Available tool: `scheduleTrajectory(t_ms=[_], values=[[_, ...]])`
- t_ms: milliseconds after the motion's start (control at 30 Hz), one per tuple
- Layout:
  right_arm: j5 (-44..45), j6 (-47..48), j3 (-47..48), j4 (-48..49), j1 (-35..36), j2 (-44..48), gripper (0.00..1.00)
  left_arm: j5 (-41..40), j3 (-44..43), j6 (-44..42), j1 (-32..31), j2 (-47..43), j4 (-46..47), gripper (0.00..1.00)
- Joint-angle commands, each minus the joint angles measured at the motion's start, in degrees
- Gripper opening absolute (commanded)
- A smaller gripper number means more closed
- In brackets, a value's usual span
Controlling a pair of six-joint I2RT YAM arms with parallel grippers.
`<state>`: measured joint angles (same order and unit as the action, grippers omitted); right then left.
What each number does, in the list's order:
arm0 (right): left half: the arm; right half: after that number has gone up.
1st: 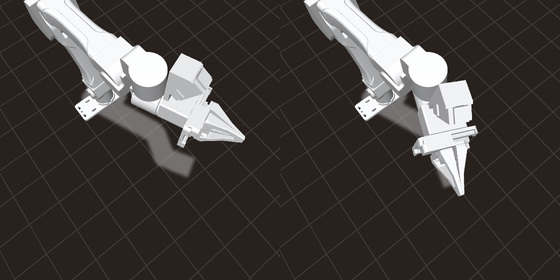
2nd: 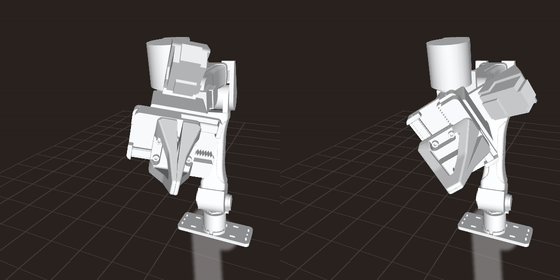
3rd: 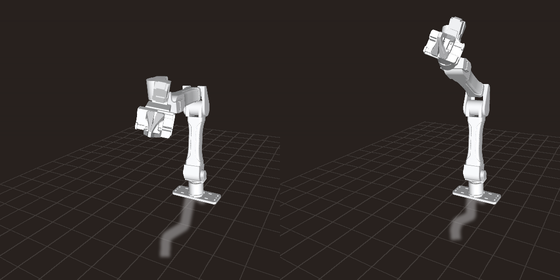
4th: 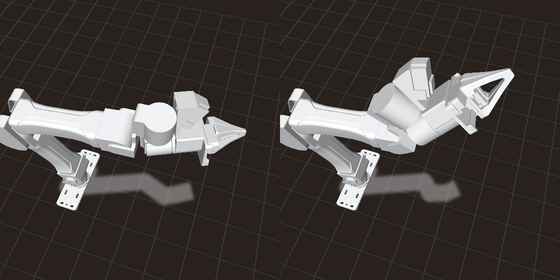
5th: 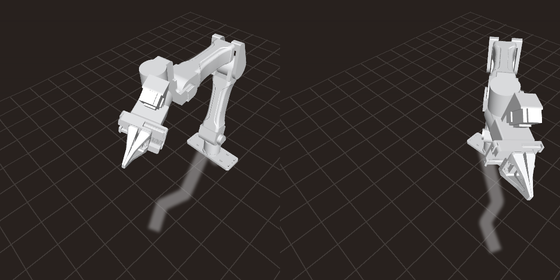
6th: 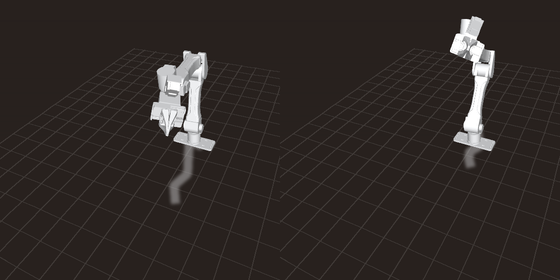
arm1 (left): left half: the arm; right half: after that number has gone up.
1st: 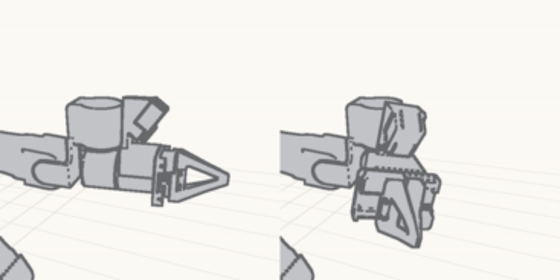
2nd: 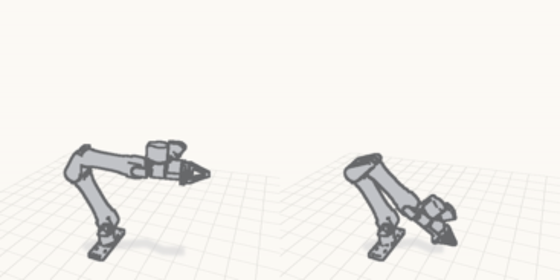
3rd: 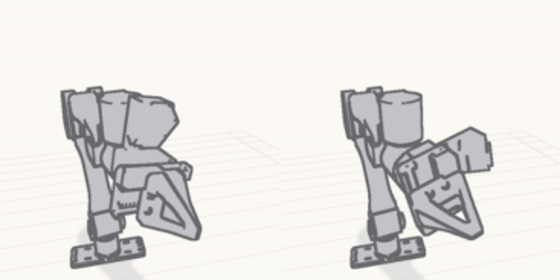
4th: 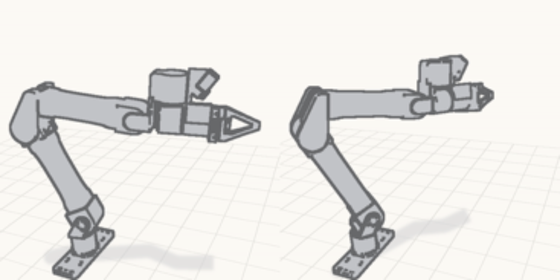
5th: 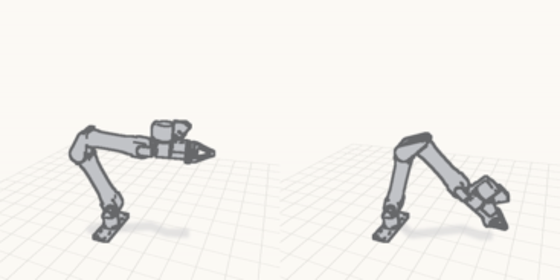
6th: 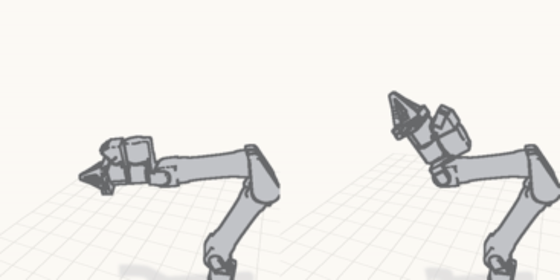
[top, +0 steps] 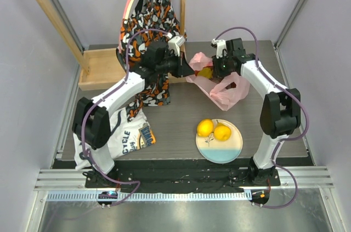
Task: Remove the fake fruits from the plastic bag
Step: Adjust the plastic bag at the center of the board.
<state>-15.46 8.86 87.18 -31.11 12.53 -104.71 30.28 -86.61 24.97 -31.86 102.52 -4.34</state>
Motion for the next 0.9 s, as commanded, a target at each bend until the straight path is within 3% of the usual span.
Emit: scheduleTrajectory(t_ms=[0,200,400,600,700,733,800,867], values=[[11.1,2.8,2.3,2.0,-4.6,0.1,0.24,2.7,2.1,-6.2,0.0,-5.2,-3.1,0.00],[18.0,8.4,0.1,1.3,-11.8,0.1,0.29,3.6,7.0,-9.3,-0.1,-7.5,-3.5,0.00],[9.1,5.3,1.2,3.5,-13.2,0.2,0.31,5.8,4.2,-8.5,-0.5,-4.5,-2.5,0.00],[5.6,3.4,3.7,3.4,-10.5,-2.8,0.32,7.1,0.3,-7.7,-1.8,-1.6,-1.2,0.00],[7.4,2.9,4.1,4.4,-9.5,-4.7,0.41,7.4,0.3,-8.2,-2.4,-1.2,-1.0,0.00],[9.4,2.0,4.1,5.8,-9.1,-5.2,0.52,7.4,0.5,-8.4,-2.5,-0.8,-1.0,0.00],[11.1,0.1,5.5,7.2,-8.6,-7.9,0.63,7.2,0.7,-8.4,-2.9,-0.3,-0.9,0.00],[14.4,-0.9,7.8,7.9,-8.2,-11.4,0.67,7.2,0.5,-8.5,-3.2,0.0,-0.8,0.00]])
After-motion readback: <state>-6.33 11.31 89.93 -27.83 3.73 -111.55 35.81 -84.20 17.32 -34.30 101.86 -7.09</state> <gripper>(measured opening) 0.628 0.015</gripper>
